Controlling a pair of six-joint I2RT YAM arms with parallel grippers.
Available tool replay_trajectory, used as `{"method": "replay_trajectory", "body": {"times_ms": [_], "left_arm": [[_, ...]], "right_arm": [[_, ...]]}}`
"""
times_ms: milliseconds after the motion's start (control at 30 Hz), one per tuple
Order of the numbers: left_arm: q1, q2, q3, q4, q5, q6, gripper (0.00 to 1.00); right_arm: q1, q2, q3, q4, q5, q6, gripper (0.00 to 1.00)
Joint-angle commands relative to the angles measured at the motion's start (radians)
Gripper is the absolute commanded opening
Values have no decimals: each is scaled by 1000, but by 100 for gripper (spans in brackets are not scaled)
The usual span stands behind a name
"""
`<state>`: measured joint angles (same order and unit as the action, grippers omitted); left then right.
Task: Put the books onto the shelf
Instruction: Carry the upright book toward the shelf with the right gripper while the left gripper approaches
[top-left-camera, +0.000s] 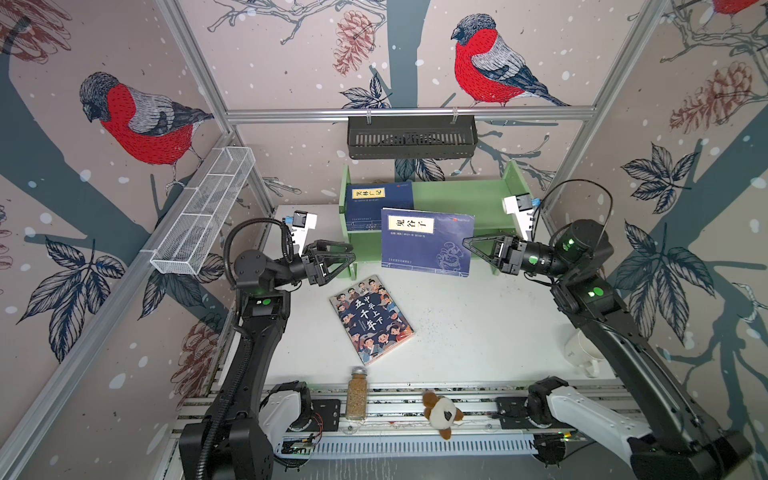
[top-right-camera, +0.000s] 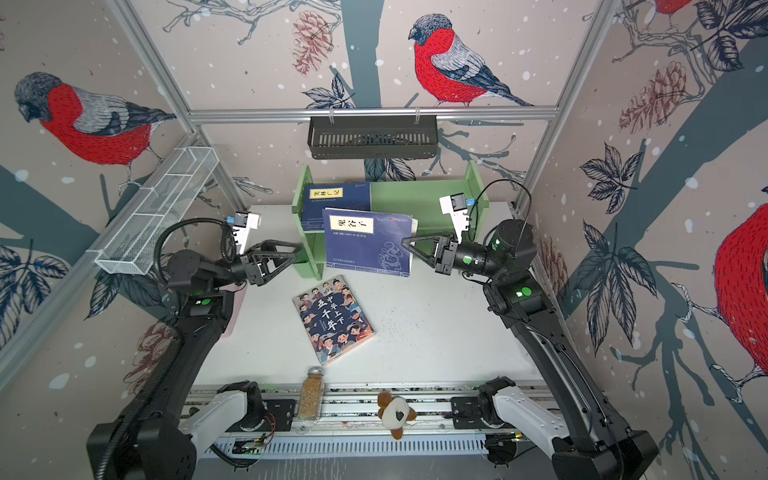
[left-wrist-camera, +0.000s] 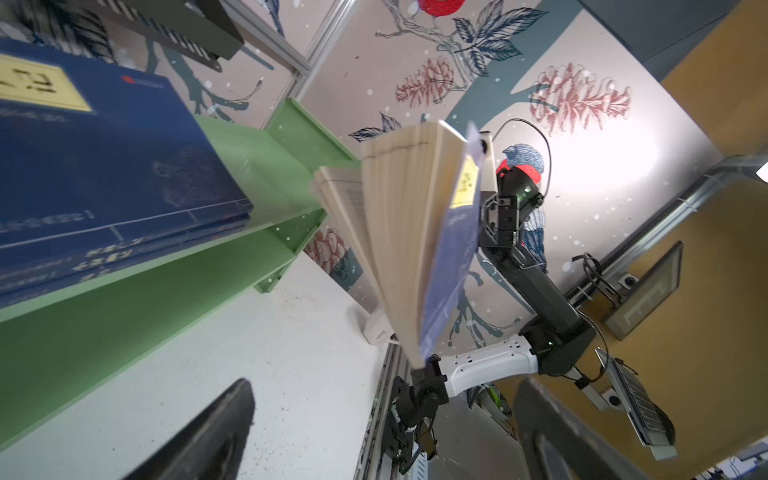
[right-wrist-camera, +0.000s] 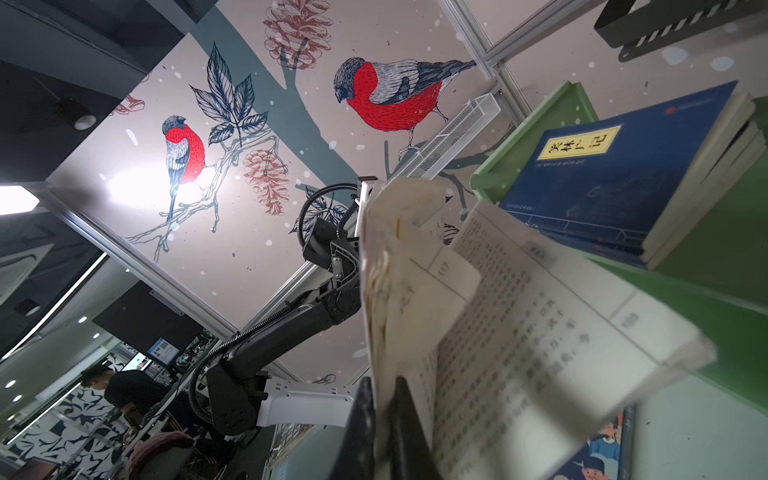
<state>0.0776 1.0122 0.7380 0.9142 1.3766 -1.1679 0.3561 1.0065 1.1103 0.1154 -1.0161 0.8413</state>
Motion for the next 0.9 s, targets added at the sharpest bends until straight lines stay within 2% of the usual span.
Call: {"method": "replay_trajectory", "body": {"times_ms": [0,100,333,400,500,567,800,867], "left_arm": [[2,-9,-14,364,21,-241,97],[1,-6,-18,225,10,-172,98],[-55,13,-46,211,2,-178,98],[-74,18,-45,239,0,-212,98],[-83,27,-56,373,-11,-320,98],[-85,35,-63,406,-23,-338,98],[-113,65,-62,265,-50,-242,98],[-118,71,-59,254,-60,-239,95]], "right_arm": [[17,27,22,158,0,38,0],[33,54,25,218,2,67,0],[73,103,28,304,6,109,0],[84,117,26,308,10,107,0],[98,131,22,317,13,106,0],[111,140,20,324,14,106,0],[156,166,16,336,18,104,0],[165,174,10,327,20,96,0]]}}
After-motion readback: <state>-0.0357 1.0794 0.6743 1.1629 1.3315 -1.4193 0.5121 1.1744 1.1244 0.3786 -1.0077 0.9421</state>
